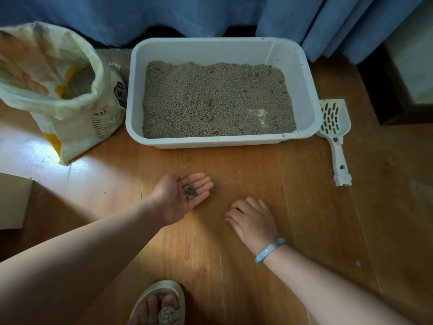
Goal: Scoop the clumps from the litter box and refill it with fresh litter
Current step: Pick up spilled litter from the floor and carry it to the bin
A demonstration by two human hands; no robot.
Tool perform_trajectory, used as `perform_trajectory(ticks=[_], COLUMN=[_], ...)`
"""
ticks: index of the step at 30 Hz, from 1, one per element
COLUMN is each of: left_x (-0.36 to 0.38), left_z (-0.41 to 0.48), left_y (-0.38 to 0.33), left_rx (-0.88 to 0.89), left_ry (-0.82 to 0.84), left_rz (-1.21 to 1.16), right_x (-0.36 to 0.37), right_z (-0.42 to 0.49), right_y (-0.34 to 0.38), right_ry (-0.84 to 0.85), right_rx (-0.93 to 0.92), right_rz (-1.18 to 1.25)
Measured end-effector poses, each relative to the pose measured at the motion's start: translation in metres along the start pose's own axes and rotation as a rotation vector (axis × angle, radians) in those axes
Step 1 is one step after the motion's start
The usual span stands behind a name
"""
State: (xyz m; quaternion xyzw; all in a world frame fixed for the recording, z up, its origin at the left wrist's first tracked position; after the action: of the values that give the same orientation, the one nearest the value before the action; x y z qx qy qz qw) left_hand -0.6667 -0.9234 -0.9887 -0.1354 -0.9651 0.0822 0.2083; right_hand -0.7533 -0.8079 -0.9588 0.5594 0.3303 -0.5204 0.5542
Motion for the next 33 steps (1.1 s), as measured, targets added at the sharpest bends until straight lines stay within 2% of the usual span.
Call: perform_trajectory(ticks=[4,8,10,13,15,18,23,29,33], left_x=[-0.001,0.001,0.003,0.007,0.012,0.027,0.051,0.075,0.086], left_z=[0.000,-0.003,-0.004,-0.008,-0.010,-0.017,-0.031,-0.049,-0.063], left_y=[0.000,0.001,0.000,0.001,0.002,0.004,0.001,-0.013,-0.018], left_rx=[-0.003,-0.002,0.000,0.002,0.002,0.011,0.069,0.123,0.153], left_ry=[-0.002,0.006,0.008,0.024,0.054,0.102,0.111,0.207,0.238], left_rz=[-0.001,-0.007,0.000,0.001,-0.005,0.003,0.053,-0.059,-0.085], right_x=[0.003,0.008,0.006,-0.020,-0.043,-0.070,-0.093,-0.112,-0.133], right_z=[0.003,0.001,0.004,0.016,0.030,0.058,0.081,0.074,0.071], right_y=[0.007,0.008,0.005,-0.002,0.003,0.020,0.030,0.021,0.018], right_ry=[0.012,0.045,0.044,-0.061,-0.175,-0.269,-0.336,-0.389,-0.454], right_rx=[-0.086,-0.089,-0.023,0.195,0.250,0.203,0.180,0.203,0.203], right_rz=[-0.069,-0.116,-0.102,0.003,0.117,0.237,0.177,0.197,0.318])
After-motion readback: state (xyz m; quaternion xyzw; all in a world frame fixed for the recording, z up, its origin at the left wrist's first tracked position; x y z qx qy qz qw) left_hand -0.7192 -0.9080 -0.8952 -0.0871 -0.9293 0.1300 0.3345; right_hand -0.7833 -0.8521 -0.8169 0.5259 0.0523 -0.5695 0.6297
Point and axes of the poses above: each hand's wrist, its own z-axis towards the middle knuckle, its own x-axis out of the palm, y = z × x, the point moved 9 cm from there along z, towards the middle knuckle, and after that the axes turned 6 degrees about -x, right-handed, at the moved point
